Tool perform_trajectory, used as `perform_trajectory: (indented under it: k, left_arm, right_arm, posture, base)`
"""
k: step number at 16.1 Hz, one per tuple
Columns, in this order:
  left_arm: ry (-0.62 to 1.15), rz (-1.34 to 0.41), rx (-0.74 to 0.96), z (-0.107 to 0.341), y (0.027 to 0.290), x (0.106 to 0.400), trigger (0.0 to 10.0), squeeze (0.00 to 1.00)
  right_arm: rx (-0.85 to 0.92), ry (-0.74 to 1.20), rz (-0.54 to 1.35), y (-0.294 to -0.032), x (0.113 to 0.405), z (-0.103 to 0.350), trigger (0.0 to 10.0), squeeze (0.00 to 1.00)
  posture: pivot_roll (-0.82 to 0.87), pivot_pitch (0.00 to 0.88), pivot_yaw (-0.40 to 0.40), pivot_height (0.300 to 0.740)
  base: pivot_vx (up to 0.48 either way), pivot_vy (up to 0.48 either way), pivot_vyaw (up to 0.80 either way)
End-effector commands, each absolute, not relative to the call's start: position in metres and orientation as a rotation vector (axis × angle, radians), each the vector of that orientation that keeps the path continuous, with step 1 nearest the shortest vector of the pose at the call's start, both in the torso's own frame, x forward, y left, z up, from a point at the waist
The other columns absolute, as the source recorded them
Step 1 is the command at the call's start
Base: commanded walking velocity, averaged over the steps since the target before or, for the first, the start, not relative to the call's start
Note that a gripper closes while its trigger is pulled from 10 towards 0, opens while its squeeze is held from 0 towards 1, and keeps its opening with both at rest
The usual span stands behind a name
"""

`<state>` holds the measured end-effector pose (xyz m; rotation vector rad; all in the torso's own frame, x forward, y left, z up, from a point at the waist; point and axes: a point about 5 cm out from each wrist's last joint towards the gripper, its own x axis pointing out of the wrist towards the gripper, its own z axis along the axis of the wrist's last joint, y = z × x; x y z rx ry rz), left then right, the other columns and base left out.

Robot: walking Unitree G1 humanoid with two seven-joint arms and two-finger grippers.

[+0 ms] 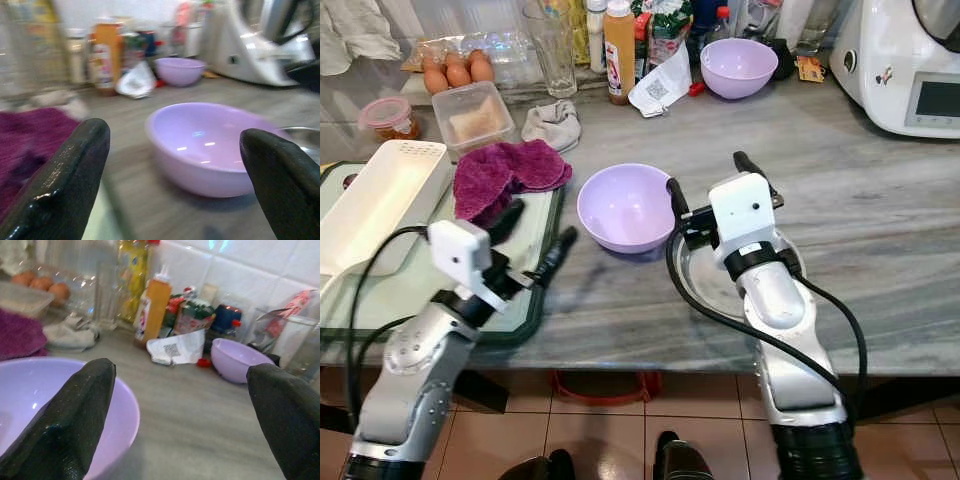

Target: Setting the table

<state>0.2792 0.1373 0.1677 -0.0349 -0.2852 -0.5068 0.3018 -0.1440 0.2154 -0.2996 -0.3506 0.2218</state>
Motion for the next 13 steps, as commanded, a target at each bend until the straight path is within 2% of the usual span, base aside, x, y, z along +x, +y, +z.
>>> perform_trajectory:
  k: [1, 3, 4, 6, 7, 11, 13]
  left_arm:
    - [-0.278, -0.424, -0.017, 0.166, 0.151, 0.283, 10.0, 0.00]
    - [-0.260, -0.345, 0.009, 0.164, 0.161, 0.285, 10.0, 0.00]
    - [-0.251, -0.301, 0.026, 0.163, 0.165, 0.286, 10.0, 0.00]
    - [-0.231, -0.153, 0.092, 0.161, 0.177, 0.290, 10.0, 0.00]
    - [-0.231, -0.081, 0.104, 0.162, 0.182, 0.292, 10.0, 0.00]
    - [-0.231, -0.045, 0.100, 0.162, 0.175, 0.291, 10.0, 0.00]
    - [-0.218, -0.028, 0.105, 0.159, 0.170, 0.291, 10.0, 0.00]
  right_arm:
    - [-0.278, -0.397, 0.200, -0.143, 0.303, 0.223, 10.0, 1.00]
    - [-0.285, -0.414, 0.194, -0.139, 0.301, 0.222, 10.0, 1.00]
    - [-0.286, -0.418, 0.190, -0.136, 0.300, 0.221, 10.0, 0.58]
    - [-0.280, -0.417, 0.194, -0.130, 0.296, 0.216, 10.0, 0.00]
    - [-0.267, -0.410, 0.193, -0.128, 0.295, 0.213, 10.0, 0.00]
    - [-0.250, -0.407, 0.197, -0.124, 0.297, 0.211, 10.0, 0.00]
    - [-0.247, -0.398, 0.196, -0.126, 0.298, 0.209, 10.0, 0.00]
  posture:
    - [-0.17, 0.188, 0.026, 0.740]
    - [-0.16, 0.188, 0.024, 0.740]
    - [-0.15, 0.189, 0.023, 0.740]
    - [-0.14, 0.190, 0.024, 0.740]
    - [-0.13, 0.189, 0.024, 0.740]
    - [-0.12, 0.182, 0.025, 0.740]
    - [-0.11, 0.180, 0.025, 0.740]
  base:
    - [0.000, 0.000, 0.00]
    - [0.000, 0.000, 0.00]
    - [0.000, 0.000, 0.00]
    - [0.000, 0.000, 0.00]
    - [0.000, 0.000, 0.00]
    - [0.000, 0.000, 0.00]
    - [0.000, 0.000, -0.45]
